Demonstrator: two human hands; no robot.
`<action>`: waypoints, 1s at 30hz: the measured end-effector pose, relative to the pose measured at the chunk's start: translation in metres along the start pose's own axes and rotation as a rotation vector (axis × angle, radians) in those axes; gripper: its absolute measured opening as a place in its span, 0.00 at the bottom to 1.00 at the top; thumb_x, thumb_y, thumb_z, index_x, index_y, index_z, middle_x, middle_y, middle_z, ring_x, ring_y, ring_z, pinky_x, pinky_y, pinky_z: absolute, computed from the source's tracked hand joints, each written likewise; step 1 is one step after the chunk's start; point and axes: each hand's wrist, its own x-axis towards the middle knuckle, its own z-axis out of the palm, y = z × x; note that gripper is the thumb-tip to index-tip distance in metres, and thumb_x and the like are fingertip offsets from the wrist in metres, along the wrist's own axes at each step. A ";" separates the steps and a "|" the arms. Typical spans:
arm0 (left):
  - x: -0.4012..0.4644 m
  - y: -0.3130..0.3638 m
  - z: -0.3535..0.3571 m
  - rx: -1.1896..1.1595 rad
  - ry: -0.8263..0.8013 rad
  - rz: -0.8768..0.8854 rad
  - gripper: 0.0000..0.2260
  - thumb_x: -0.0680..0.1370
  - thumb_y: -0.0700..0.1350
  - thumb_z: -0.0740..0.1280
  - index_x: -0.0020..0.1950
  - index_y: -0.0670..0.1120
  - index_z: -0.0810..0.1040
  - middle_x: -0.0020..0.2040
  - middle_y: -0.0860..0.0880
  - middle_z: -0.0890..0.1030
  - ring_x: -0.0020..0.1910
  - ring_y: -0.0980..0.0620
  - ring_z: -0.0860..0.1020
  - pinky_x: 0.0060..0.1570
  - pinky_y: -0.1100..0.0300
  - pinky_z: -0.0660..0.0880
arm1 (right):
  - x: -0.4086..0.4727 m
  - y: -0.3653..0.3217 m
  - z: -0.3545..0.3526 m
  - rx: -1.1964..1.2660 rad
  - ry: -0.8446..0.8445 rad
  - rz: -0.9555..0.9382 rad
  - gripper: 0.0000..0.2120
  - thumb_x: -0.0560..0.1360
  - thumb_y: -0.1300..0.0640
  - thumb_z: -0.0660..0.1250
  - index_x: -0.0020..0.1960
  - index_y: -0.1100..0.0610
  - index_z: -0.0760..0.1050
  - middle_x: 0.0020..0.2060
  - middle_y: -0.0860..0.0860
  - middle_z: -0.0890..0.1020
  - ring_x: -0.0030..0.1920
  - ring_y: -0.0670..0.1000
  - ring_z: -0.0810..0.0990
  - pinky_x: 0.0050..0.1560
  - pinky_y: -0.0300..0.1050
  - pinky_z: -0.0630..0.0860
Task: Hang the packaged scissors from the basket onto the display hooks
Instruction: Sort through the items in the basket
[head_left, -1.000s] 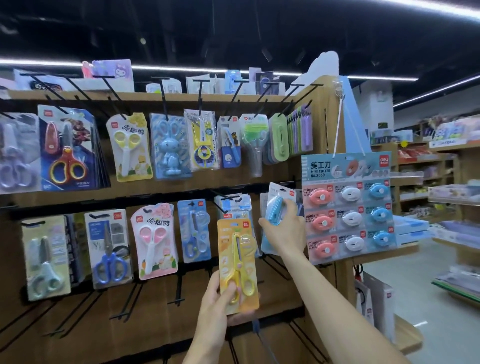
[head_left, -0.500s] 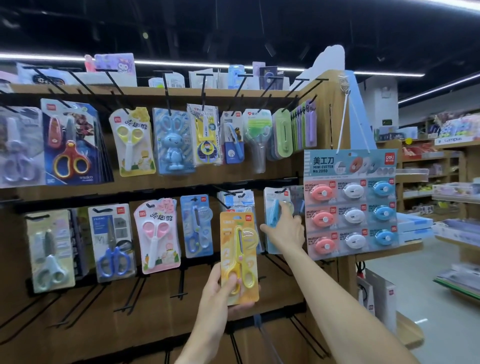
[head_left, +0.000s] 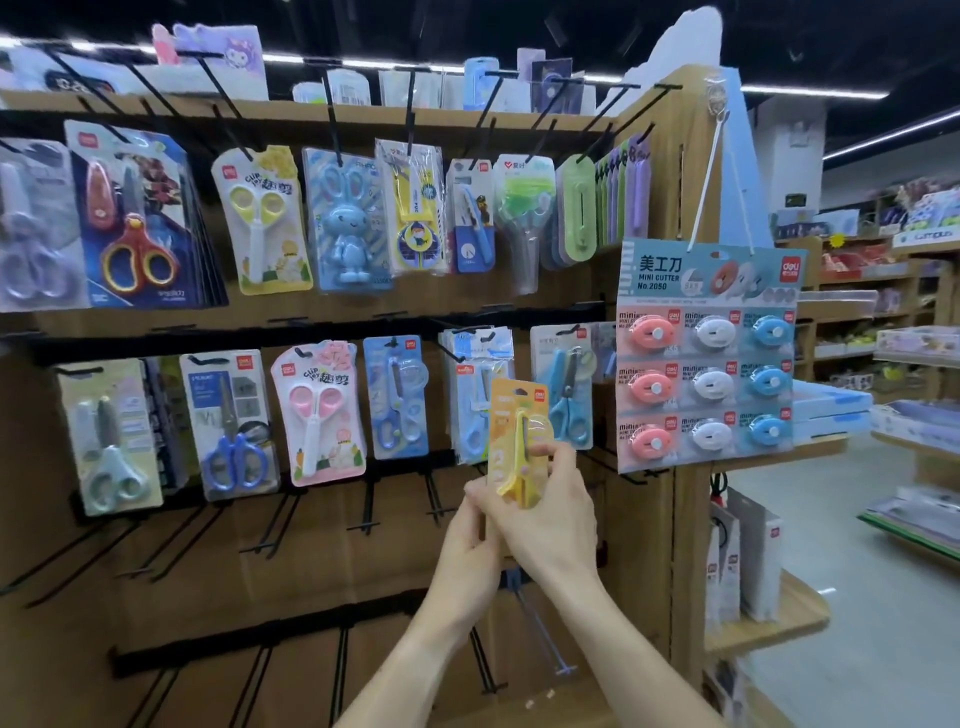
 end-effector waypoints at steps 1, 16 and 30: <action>0.001 0.001 0.002 0.013 -0.018 0.002 0.14 0.87 0.45 0.61 0.72 0.52 0.76 0.64 0.55 0.85 0.65 0.56 0.81 0.60 0.60 0.79 | 0.002 0.001 -0.001 0.003 0.011 0.012 0.32 0.60 0.31 0.74 0.58 0.38 0.64 0.53 0.43 0.80 0.53 0.49 0.82 0.54 0.55 0.80; 0.068 0.022 0.035 -0.025 0.056 -0.062 0.12 0.84 0.37 0.67 0.65 0.49 0.77 0.47 0.48 0.89 0.49 0.52 0.87 0.47 0.63 0.82 | 0.117 -0.019 -0.025 -0.184 0.225 0.105 0.29 0.73 0.38 0.73 0.69 0.45 0.68 0.56 0.54 0.81 0.57 0.59 0.80 0.51 0.54 0.77; 0.074 0.009 0.030 0.063 0.055 -0.084 0.09 0.86 0.43 0.65 0.65 0.50 0.78 0.48 0.50 0.89 0.49 0.52 0.88 0.48 0.62 0.83 | 0.134 -0.006 -0.006 -0.379 0.194 0.072 0.32 0.74 0.44 0.75 0.72 0.49 0.64 0.60 0.57 0.80 0.60 0.61 0.79 0.52 0.55 0.77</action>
